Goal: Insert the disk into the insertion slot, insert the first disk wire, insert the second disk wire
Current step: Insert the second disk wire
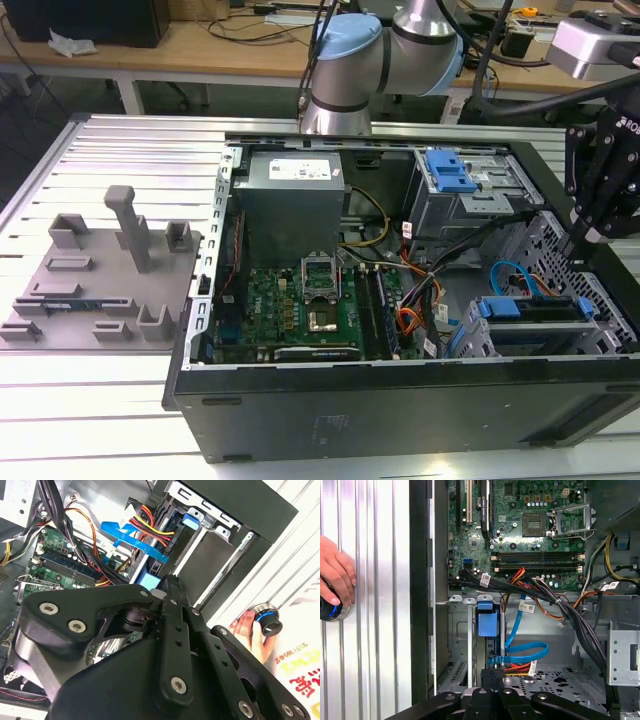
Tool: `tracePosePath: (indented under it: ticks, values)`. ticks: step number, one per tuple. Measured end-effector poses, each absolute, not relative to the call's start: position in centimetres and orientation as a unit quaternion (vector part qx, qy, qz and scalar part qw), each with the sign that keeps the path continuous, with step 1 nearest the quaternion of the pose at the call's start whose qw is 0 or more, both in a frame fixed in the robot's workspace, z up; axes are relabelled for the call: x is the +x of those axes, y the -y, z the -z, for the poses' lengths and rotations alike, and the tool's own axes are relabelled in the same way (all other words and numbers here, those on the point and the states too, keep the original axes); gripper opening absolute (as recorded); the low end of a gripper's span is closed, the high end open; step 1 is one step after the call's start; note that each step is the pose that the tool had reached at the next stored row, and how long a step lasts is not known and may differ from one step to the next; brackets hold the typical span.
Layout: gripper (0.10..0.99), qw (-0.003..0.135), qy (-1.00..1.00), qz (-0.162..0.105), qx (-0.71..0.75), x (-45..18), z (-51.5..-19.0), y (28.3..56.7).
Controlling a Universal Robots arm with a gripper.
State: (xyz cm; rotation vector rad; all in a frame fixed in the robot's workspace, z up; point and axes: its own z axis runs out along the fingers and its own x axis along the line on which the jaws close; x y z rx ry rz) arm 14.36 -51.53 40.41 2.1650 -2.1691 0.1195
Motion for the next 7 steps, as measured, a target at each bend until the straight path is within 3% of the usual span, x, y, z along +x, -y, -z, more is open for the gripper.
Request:
tracePosePath:
  ticks: [7]
  values:
    - [0.106,0.037,0.707,-0.039,0.705,14.36,-40.43,51.53]
